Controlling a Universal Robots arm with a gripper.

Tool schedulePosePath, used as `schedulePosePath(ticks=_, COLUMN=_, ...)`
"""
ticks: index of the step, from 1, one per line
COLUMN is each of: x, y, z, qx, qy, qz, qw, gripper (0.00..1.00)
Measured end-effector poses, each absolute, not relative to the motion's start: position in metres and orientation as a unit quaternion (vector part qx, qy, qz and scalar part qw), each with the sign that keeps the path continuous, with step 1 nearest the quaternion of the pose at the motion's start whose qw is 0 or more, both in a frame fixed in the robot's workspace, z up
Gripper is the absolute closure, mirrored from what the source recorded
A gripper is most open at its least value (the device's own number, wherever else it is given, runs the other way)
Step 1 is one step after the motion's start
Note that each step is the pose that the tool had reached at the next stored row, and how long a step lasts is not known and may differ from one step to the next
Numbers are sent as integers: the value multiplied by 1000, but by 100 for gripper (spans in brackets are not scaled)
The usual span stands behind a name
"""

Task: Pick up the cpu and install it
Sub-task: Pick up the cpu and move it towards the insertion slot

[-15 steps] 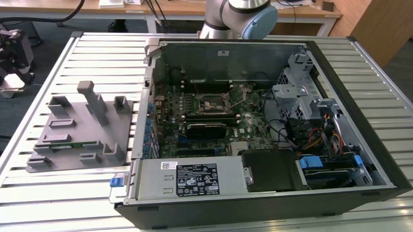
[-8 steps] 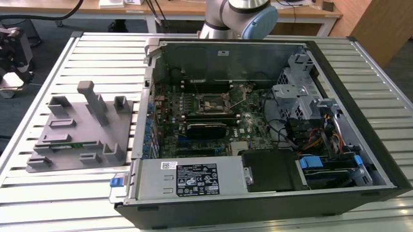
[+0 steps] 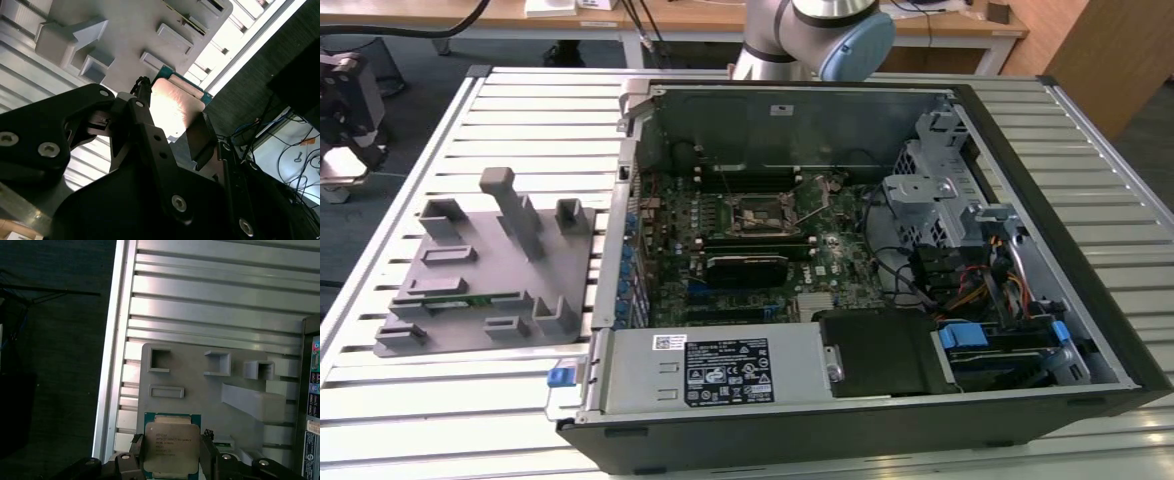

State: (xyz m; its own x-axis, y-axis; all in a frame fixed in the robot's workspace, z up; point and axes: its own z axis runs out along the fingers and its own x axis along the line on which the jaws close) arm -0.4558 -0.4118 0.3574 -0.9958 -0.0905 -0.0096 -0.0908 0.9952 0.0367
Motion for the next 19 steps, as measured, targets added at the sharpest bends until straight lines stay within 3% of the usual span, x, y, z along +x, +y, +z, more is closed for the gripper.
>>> schedulePosePath(ticks=19, x=-456, y=-412, z=367, qx=-45, qy=999, qz=19, qw=4, gripper=47)
